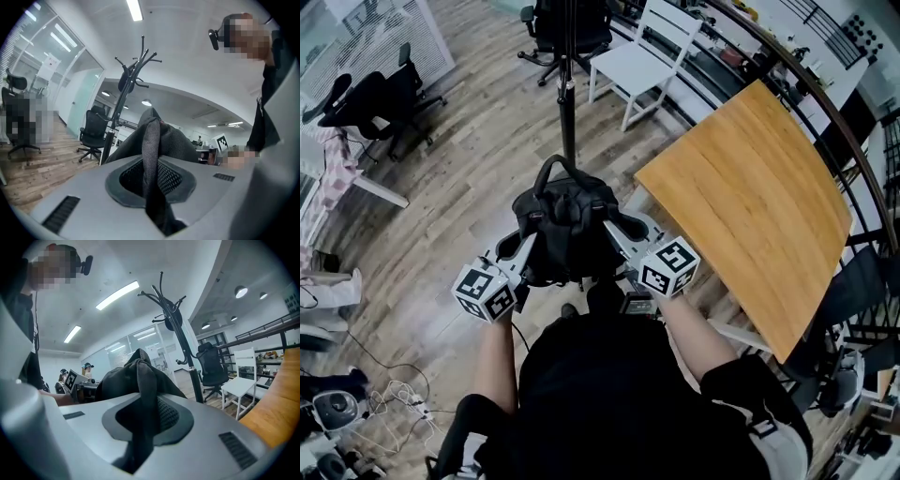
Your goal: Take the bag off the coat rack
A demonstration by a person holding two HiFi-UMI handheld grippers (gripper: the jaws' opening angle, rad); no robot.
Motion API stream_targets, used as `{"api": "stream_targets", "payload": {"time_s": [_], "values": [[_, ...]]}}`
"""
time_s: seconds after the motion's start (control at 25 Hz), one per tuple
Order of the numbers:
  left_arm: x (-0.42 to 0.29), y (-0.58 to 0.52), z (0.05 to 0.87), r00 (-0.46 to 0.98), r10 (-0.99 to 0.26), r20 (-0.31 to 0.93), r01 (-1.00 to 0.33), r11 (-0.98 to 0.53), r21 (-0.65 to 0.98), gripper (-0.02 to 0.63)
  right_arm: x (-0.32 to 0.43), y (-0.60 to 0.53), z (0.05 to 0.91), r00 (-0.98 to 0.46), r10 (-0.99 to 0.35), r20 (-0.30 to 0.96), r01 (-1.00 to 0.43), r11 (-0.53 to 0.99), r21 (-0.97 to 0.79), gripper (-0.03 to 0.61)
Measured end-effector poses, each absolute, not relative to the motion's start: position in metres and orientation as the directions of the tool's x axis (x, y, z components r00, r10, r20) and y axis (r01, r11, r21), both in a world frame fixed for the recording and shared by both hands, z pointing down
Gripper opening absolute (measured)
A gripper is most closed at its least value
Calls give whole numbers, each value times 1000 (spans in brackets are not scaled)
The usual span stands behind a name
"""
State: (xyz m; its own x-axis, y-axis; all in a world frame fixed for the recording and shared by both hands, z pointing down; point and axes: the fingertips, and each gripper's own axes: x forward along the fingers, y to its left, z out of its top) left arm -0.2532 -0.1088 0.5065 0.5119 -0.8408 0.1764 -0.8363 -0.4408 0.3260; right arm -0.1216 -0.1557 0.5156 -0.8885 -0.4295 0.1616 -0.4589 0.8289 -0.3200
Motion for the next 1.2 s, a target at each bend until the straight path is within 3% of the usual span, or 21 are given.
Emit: {"api": "stream_targets", "payload": {"time_s": [0.64,1.2], "values": [[-255,-9,512,543,-820,183,-815,-462,349,51,-120,-56,524,-884,-429,184,-467,805,-367,64],[-200,30,495,506,-838,205,-849,-442,290,51,-67,-20,509,-902,-410,137,-431,827,-361,63]]}}
